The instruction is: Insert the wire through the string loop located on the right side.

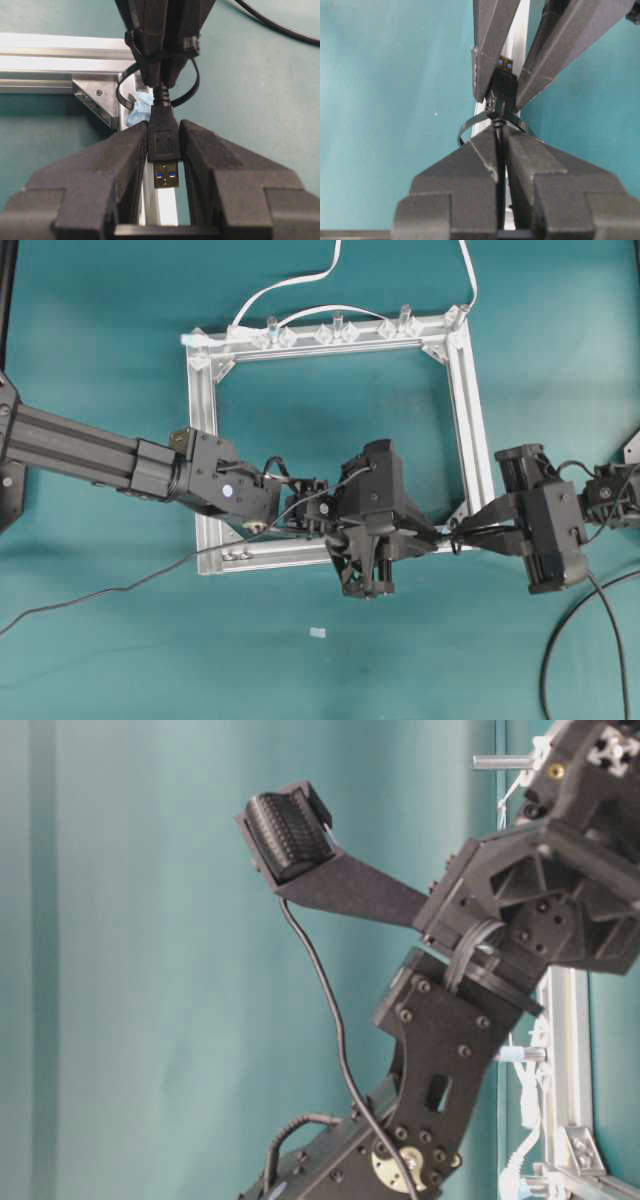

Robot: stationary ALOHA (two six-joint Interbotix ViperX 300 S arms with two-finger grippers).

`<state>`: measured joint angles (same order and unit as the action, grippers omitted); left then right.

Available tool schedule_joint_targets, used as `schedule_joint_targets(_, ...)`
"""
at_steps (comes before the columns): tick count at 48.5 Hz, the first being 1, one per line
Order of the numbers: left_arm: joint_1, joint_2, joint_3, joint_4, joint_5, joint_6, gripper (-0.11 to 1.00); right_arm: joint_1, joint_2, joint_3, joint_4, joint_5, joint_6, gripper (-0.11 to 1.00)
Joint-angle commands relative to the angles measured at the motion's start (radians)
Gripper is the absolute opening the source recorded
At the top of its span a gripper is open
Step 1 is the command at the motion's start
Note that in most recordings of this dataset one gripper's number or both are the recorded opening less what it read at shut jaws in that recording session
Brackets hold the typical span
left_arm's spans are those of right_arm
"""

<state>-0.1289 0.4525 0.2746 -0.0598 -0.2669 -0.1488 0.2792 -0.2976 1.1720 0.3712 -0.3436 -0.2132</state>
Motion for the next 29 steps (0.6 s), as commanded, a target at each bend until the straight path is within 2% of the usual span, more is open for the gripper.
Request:
schedule_joint_targets(1,-0.002,-0.035,-0.018,0.002,-0.005,-0.002,0.24,-0.003,-0.006,0.002,-0.003,-0.003,0.011,0.08)
schedule_joint_targets(12,-0.002,-0.048,-0.011,0.003,-0.005,-0.002,0.24,-0.003,-0.006,0.005,-0.003,0.006,0.095,0.08)
schedule_joint_targets(21,-0.002,-0.049,-0.011,0.003,0.002,-0.002,0.24,-0.003,-0.006,0.006,-0.003,0.009,0.095,0.09)
schedule_joint_targets(24,-0.002,-0.051,-0.011,0.002,0.006,-0.002,0.24,-0.003,-0.006,0.008,-0.003,0.009,0.097,0.20)
schedule_joint_targets(29,-0.002,-0.054,-0.009,0.003,0.008,-0.002,0.24,-0.003,-0.017,0.014,-0.003,0.015,0.097,0.50)
